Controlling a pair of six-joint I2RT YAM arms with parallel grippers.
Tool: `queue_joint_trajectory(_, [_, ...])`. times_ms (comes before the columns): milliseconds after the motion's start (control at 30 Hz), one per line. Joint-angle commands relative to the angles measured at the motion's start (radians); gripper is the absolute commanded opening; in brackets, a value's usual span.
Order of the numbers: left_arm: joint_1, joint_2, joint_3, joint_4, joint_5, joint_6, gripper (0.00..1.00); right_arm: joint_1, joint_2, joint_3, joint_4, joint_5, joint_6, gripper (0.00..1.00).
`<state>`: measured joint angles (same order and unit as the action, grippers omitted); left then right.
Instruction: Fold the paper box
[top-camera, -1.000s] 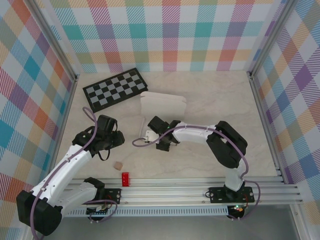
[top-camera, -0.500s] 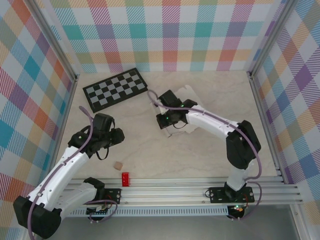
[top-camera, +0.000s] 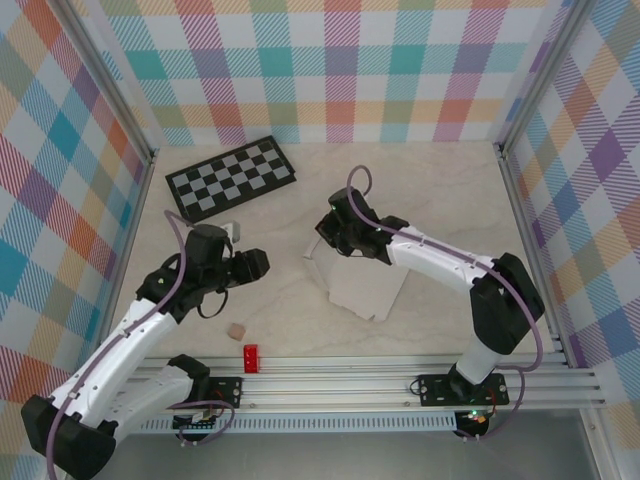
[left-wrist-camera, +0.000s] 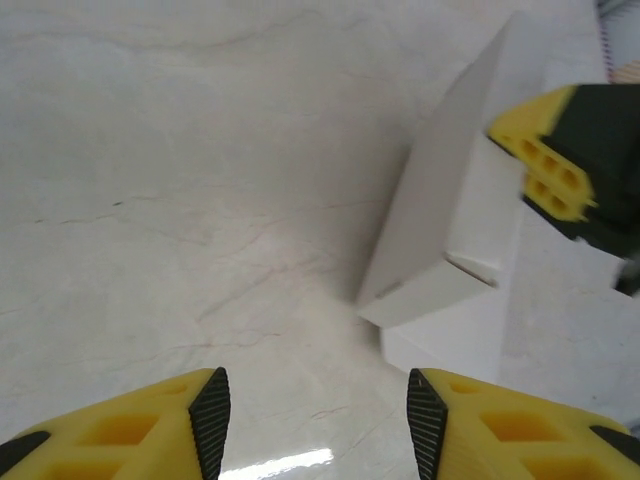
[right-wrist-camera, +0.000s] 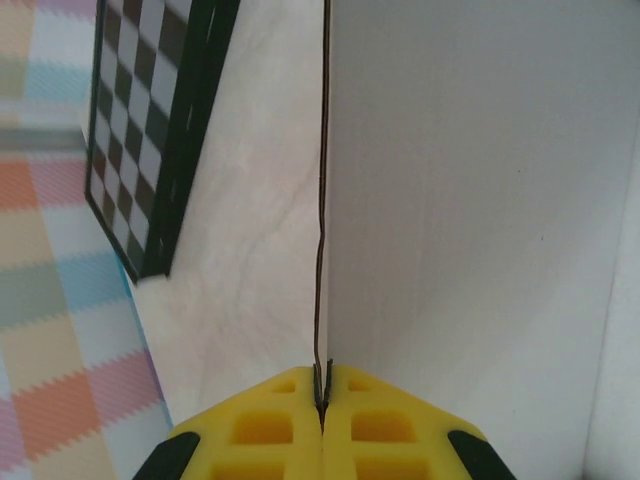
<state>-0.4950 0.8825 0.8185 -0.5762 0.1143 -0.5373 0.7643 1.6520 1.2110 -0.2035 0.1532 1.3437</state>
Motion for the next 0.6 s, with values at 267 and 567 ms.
queue_joint_trajectory(267, [-0.261,0.157,-0.243,0.593,-0.168,0.198,0.69,0.000,0.019,-0.085,0.352,0.170,0.255,0.01])
queue_joint_trajectory(567, [-0.260,0.400,-0.296,0.945,-0.234,0.409,0.78,-0.010,-0.003,-0.179,0.450,0.159,0.226,0.09])
